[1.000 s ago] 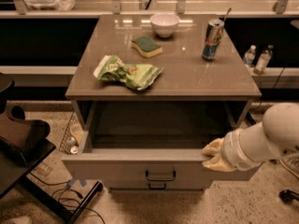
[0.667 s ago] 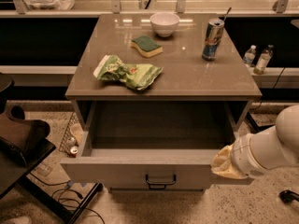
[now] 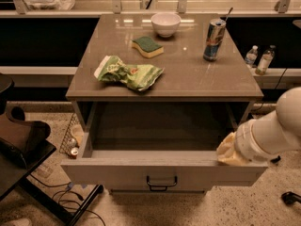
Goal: Open top drawer
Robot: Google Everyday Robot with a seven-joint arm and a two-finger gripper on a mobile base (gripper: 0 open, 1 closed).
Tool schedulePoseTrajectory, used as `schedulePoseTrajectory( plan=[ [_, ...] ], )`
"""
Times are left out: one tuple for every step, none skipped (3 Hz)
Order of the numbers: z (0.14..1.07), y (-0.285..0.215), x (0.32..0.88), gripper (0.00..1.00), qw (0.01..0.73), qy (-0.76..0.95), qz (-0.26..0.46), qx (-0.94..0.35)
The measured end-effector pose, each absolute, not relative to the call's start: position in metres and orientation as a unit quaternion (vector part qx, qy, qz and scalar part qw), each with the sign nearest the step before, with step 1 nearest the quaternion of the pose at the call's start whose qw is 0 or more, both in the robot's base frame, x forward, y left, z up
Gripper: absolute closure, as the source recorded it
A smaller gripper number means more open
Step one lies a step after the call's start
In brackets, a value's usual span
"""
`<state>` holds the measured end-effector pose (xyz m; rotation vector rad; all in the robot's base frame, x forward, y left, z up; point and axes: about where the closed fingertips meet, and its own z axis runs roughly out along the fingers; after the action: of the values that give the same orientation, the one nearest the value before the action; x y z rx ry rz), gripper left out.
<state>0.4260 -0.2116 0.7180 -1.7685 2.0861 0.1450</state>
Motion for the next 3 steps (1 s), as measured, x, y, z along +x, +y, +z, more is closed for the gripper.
schedulePoseTrajectory(
  plan=[
    [0.734,-0.222,0.451,1.0,0.193,0.747,0.025,-0.636],
    [0.722,-0.222,0.48,1.0,0.194,0.736,0.02,-0.648],
    [0.672,-0.199,0.491,1.0,0.207,0.72,0.064,-0.659]
  ],
)
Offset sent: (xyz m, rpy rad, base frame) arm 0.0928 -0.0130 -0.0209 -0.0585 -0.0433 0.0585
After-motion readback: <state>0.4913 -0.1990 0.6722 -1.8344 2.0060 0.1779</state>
